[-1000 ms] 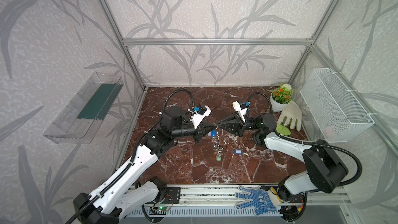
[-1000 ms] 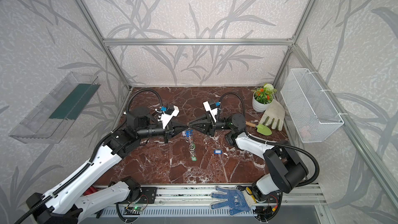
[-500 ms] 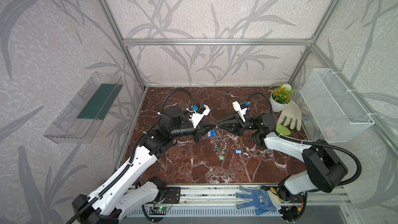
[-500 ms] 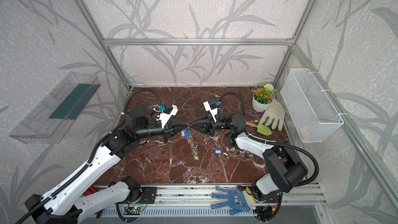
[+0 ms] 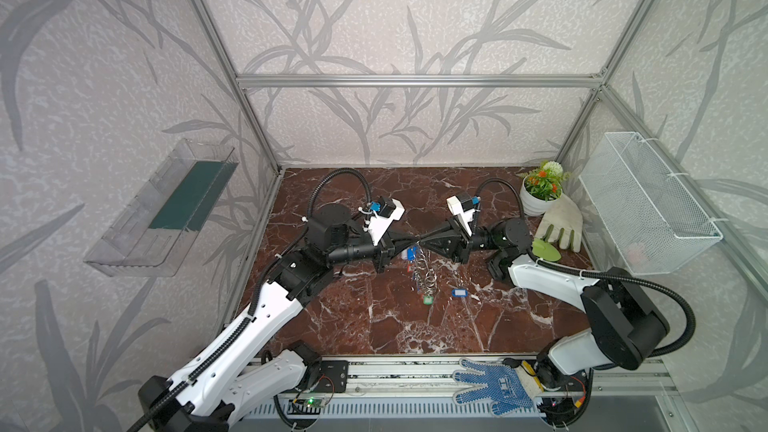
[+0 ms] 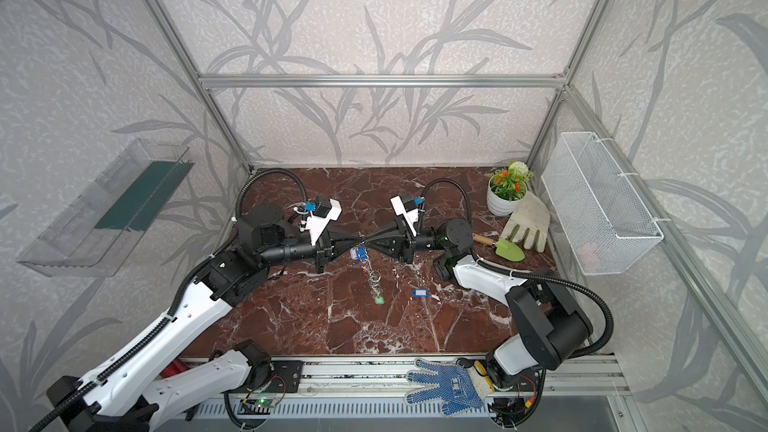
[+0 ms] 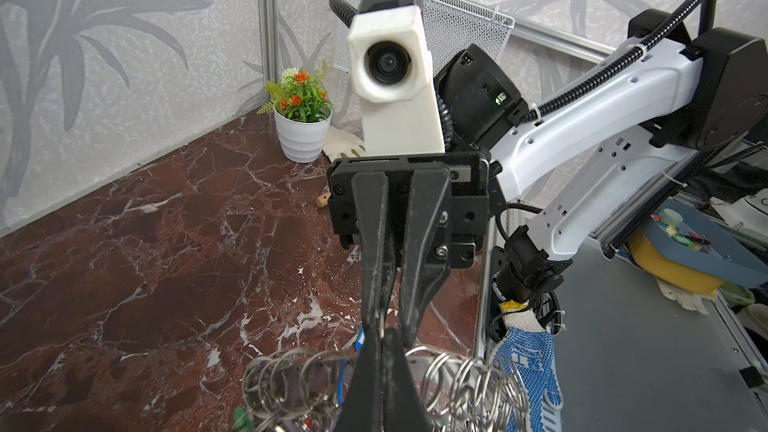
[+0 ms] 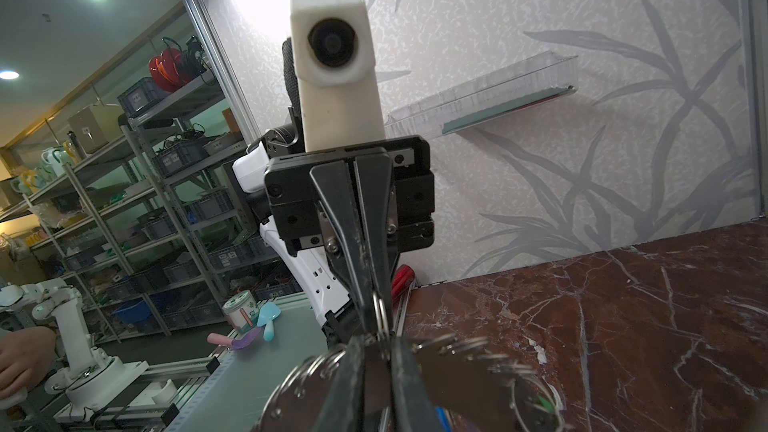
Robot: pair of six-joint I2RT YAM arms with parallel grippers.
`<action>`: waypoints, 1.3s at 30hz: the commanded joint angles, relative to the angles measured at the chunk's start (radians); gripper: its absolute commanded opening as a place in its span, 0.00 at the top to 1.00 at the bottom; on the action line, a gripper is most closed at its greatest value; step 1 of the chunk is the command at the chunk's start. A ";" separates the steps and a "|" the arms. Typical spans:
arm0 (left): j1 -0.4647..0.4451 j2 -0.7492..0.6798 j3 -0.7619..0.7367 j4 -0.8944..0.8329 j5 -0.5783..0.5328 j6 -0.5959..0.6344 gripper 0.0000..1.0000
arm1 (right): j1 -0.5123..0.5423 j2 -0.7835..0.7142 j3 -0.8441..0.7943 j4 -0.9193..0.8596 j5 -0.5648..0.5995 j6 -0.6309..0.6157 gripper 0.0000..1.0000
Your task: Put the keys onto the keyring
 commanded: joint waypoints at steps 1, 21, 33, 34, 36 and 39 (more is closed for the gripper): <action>-0.002 0.001 0.048 0.064 0.007 0.010 1.00 | 0.004 0.000 0.023 0.035 -0.008 0.003 0.84; -0.002 0.020 0.053 0.047 0.004 0.021 1.00 | 0.004 0.007 0.026 0.035 -0.011 0.008 0.97; 0.016 -0.033 -0.018 0.213 -0.028 -0.136 0.82 | 0.001 -0.006 0.026 0.036 0.005 0.012 1.00; 0.023 -0.040 -0.030 0.238 -0.028 -0.158 0.79 | 0.000 -0.008 0.026 0.035 0.009 0.014 1.00; 0.049 -0.063 -0.059 0.283 -0.031 -0.207 0.73 | -0.004 -0.011 0.030 0.035 0.021 0.018 1.00; 0.117 -0.098 -0.120 0.352 -0.012 -0.289 0.72 | -0.008 -0.019 0.030 0.035 0.033 0.020 1.00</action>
